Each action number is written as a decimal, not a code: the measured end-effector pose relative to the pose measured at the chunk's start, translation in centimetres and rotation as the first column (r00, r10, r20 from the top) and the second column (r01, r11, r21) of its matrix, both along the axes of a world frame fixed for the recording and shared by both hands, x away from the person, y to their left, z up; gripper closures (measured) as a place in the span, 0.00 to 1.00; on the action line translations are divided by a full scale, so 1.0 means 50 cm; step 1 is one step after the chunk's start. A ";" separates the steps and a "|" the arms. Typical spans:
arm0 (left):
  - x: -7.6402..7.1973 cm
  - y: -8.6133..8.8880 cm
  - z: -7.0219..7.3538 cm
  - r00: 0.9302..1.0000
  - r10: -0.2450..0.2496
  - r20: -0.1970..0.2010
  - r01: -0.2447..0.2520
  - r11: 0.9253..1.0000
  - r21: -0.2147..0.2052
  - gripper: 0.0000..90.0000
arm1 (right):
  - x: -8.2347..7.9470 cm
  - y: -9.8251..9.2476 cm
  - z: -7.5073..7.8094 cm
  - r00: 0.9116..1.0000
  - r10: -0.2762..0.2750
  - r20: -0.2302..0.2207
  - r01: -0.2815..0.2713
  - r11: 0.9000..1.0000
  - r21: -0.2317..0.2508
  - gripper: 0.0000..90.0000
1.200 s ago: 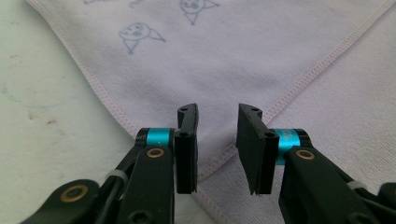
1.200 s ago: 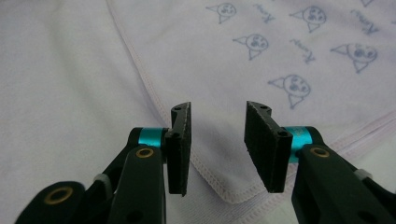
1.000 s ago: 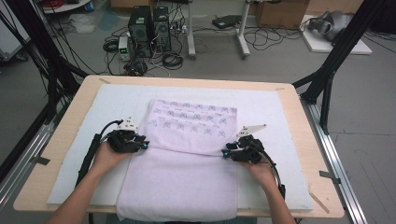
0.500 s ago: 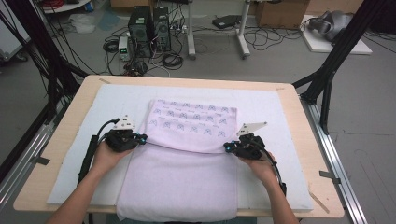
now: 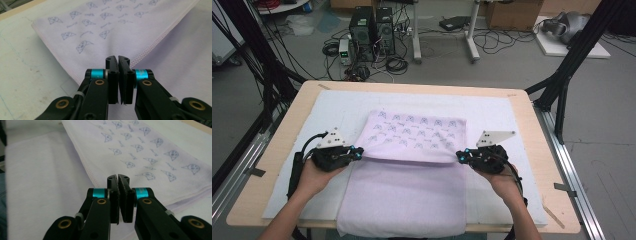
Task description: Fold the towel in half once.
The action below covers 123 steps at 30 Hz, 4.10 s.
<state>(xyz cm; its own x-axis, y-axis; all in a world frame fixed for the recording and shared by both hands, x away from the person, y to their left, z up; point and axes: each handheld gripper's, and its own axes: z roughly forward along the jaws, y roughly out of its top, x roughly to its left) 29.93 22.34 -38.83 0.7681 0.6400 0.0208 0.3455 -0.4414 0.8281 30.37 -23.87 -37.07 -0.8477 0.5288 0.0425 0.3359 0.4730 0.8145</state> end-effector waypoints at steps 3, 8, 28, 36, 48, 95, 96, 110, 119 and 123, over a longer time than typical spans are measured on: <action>-0.052 0.008 0.007 1.000 -0.012 0.020 0.012 1.000 -0.020 0.96 | -0.041 -0.006 0.005 0.999 0.032 0.019 -0.032 0.999 0.021 0.97; -0.150 0.019 0.026 0.998 -0.035 0.043 0.036 0.999 -0.033 0.96 | -0.126 -0.012 0.023 0.993 0.117 0.027 -0.118 0.993 0.031 0.97; 0.101 0.007 -0.004 0.994 0.110 0.001 -0.110 0.994 -0.008 0.76 | 0.084 -0.005 -0.015 0.998 -0.048 -0.034 0.047 0.998 -0.030 0.62; 0.264 -0.021 -0.024 0.974 0.201 -0.109 -0.198 0.980 0.034 0.67 | 0.200 -0.004 -0.014 0.990 -0.138 -0.032 0.136 0.989 -0.058 0.57; 0.302 -0.014 -0.054 0.927 0.299 -0.226 -0.322 0.944 -0.074 0.95 | 0.269 0.001 -0.096 0.960 -0.254 -0.119 0.235 0.959 -0.156 0.94; 0.326 0.009 0.129 0.924 0.381 0.028 -0.380 0.925 -0.017 0.65 | 0.340 0.012 0.090 0.947 -0.317 0.044 0.320 0.938 -0.135 0.55; 0.317 0.013 0.111 0.926 0.377 0.017 -0.376 0.926 -0.010 0.65 | 0.333 0.012 0.080 0.947 -0.319 0.021 0.319 0.937 -0.144 0.54; 0.173 0.020 -0.016 0.975 0.220 -0.040 -0.219 0.975 0.028 0.64 | 0.193 0.022 -0.023 0.987 -0.159 -0.032 0.153 0.978 -0.144 0.62; 0.122 0.013 -0.068 0.989 0.108 -0.097 -0.108 0.994 0.008 0.80 | 0.142 0.015 -0.099 0.990 -0.114 -0.084 0.105 0.989 -0.107 0.72; 0.131 0.005 -0.080 0.990 0.085 -0.110 -0.084 0.996 0.016 0.77 | 0.145 0.027 -0.118 0.988 -0.102 -0.120 0.082 0.984 -0.157 0.72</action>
